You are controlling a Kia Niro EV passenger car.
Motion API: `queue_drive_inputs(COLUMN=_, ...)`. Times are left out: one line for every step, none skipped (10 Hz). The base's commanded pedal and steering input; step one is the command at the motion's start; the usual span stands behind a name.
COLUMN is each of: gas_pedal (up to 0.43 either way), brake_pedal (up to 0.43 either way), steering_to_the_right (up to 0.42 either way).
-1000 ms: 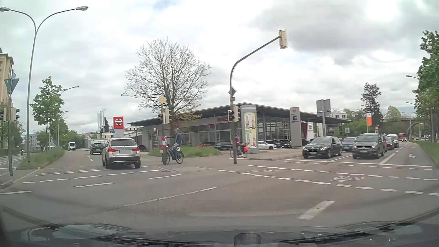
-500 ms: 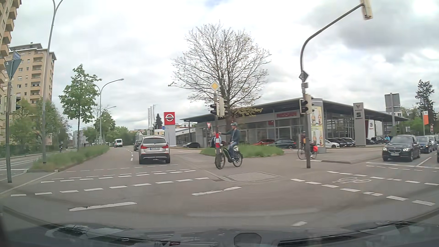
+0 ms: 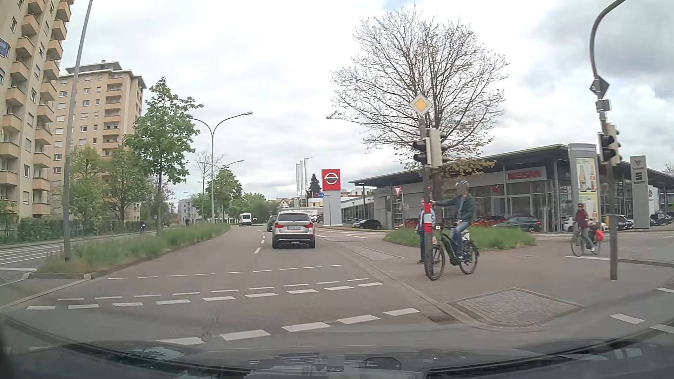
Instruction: Follow the waypoints while adhering to traffic rules and regulations
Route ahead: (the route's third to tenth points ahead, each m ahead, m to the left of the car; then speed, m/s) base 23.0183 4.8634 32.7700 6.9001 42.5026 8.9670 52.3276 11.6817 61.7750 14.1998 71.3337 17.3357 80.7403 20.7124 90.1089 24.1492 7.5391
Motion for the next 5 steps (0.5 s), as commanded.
queue_drive_inputs(gas_pedal=0.177, brake_pedal=0.0, steering_to_the_right=-0.13)
queue_drive_inputs(gas_pedal=0.177, brake_pedal=0.0, steering_to_the_right=-0.109)
queue_drive_inputs(gas_pedal=0.177, brake_pedal=0.0, steering_to_the_right=-0.094)
queue_drive_inputs(gas_pedal=0.177, brake_pedal=0.0, steering_to_the_right=-0.081)
queue_drive_inputs(gas_pedal=0.177, brake_pedal=0.0, steering_to_the_right=-0.068)
